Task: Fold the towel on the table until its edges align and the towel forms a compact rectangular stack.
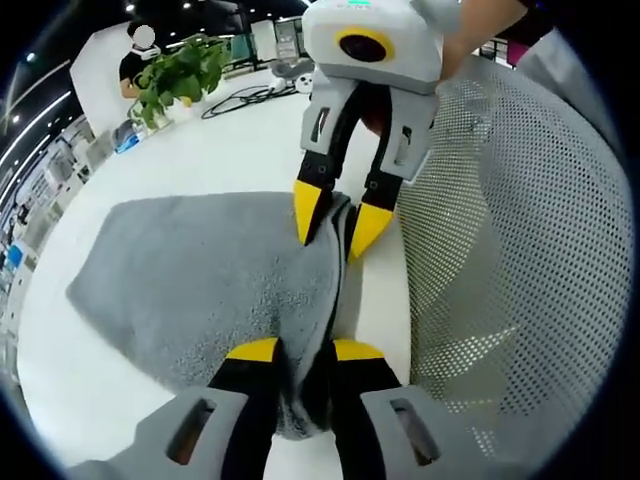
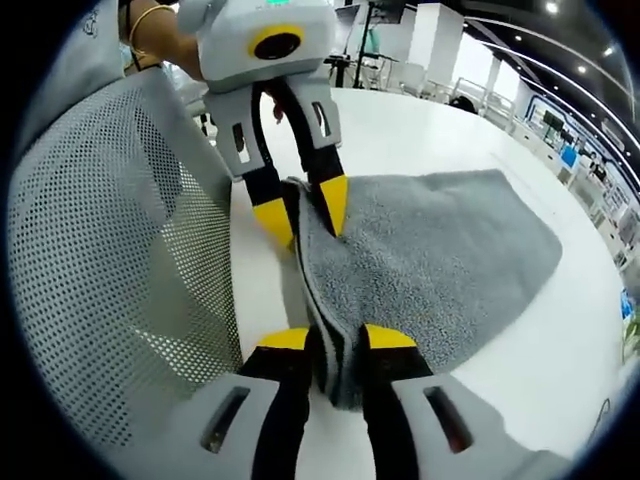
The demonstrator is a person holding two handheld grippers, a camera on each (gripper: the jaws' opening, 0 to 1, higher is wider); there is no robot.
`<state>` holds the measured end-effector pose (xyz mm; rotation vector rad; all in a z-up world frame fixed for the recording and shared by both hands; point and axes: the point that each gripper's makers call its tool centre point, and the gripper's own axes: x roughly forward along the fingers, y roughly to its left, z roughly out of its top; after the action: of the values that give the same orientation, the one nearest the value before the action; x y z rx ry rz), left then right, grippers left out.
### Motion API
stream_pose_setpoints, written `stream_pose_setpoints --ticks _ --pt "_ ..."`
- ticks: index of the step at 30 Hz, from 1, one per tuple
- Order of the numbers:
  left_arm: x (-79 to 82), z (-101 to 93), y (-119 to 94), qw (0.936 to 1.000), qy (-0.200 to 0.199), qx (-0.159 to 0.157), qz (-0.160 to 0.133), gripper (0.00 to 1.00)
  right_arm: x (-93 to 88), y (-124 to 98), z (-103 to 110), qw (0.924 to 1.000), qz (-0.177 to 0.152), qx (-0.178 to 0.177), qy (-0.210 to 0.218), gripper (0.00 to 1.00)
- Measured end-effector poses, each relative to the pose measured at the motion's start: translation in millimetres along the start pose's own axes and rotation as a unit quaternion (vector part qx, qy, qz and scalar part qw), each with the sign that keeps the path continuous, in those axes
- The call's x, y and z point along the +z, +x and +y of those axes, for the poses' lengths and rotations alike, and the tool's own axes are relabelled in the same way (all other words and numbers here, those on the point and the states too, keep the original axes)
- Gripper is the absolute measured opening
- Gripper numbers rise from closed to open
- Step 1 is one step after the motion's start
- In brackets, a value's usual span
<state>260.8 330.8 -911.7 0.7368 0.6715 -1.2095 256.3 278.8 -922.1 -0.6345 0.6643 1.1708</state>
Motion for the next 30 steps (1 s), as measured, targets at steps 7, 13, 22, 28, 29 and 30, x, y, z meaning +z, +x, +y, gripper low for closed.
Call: stream_pose_setpoints --ticks 7,13,22,28,29,30 --pt "-1.7 7.4 5 0.9999 0.005 0.012 0.004 0.12 -2.4 1 -6 0.9999 -0.001 -0.011 -0.004 0.10" --pt "-1.6 9.1 5 0.9999 0.003 0.010 0.004 0.11 -2.1 1 -8 0.9999 -0.001 -0.015 -0.005 0.09" --pt "-0.2 9.4 4 0.9999 -0.014 -0.006 0.001 0.10 -2.7 3 -9 0.9997 0.000 -0.017 0.017 0.08" --pt "-0.2 9.8 4 0.9992 -0.031 -0.025 0.005 0.09 -1.1 2 -9 0.9988 -0.011 -0.018 0.045 0.07" --pt "-0.5 9.1 4 0.9992 -0.031 -0.024 0.005 0.09 -0.9 1 -8 0.9986 -0.012 -0.019 0.048 0.07" --pt "-0.6 8.6 4 0.9993 -0.030 -0.021 0.005 0.09 -0.8 1 -8 0.9986 -0.012 -0.019 0.049 0.07"
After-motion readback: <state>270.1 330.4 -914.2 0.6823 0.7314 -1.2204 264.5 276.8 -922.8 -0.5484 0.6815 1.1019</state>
